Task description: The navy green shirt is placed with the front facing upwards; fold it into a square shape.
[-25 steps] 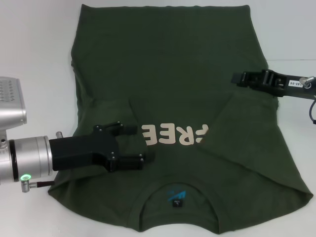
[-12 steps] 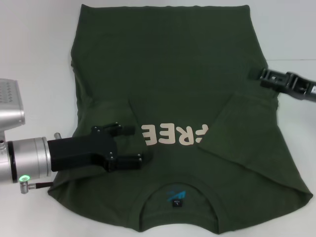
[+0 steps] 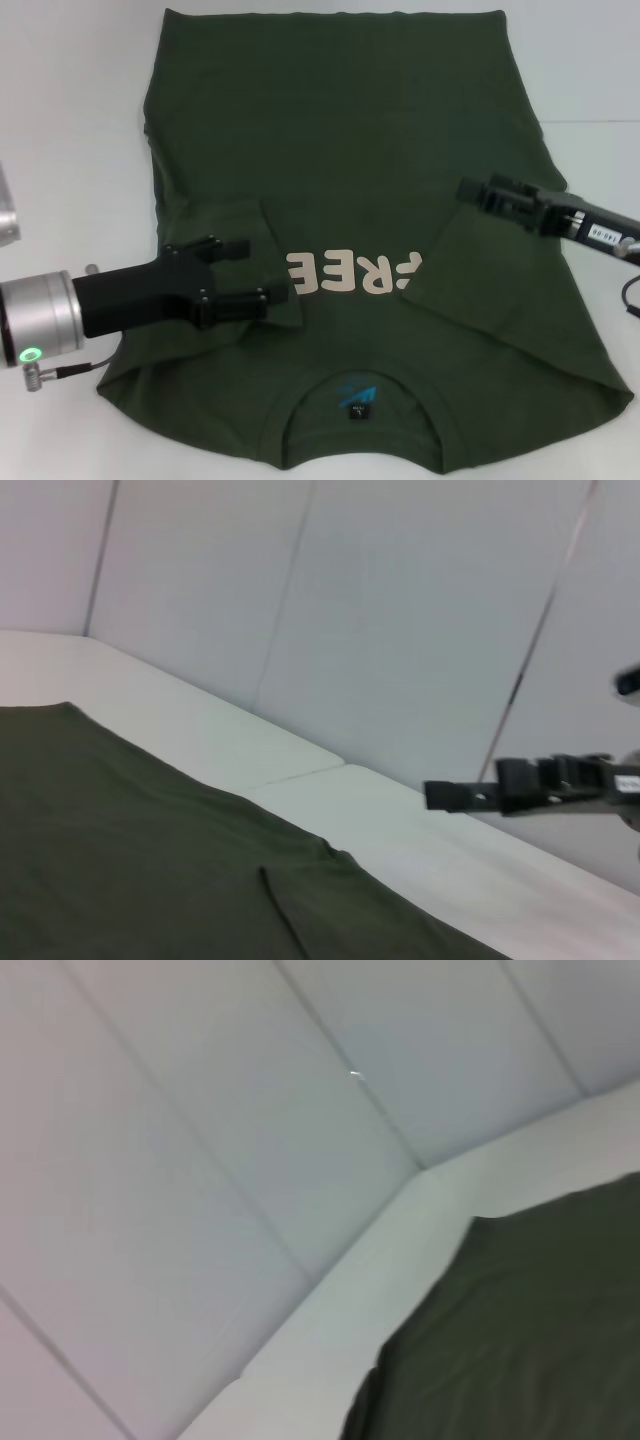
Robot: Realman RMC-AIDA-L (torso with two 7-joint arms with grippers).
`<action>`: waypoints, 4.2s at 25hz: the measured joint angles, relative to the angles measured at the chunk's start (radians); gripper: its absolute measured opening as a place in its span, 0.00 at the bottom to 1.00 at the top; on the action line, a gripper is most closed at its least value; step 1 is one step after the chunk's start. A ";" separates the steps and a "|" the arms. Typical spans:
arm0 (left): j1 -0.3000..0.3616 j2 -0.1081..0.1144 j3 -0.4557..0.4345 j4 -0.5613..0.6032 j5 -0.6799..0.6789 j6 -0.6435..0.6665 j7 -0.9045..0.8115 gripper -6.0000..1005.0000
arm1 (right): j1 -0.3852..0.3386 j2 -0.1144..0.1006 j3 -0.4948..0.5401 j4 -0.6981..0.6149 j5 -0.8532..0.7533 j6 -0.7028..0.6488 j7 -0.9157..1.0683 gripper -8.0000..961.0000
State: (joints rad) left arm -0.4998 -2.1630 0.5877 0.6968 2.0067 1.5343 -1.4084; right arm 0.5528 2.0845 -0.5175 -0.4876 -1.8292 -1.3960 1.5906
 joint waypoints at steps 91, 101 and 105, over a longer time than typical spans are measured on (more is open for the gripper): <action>0.156 -0.001 -0.064 0.155 0.300 0.002 -0.280 0.90 | 0.004 -0.037 -0.027 -0.005 0.008 -0.100 -0.006 0.98; 0.152 0.000 -0.065 0.155 0.299 0.001 -0.279 0.89 | 0.002 -0.037 -0.027 -0.005 0.010 -0.101 -0.008 0.98; 0.151 0.000 -0.065 0.154 0.300 0.002 -0.279 0.89 | 0.002 -0.037 -0.027 -0.005 0.010 -0.101 -0.008 0.98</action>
State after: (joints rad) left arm -0.3489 -2.1629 0.5230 0.8513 2.3065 1.5359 -1.6873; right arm 0.5552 2.0476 -0.5445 -0.4924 -1.8189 -1.4972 1.5830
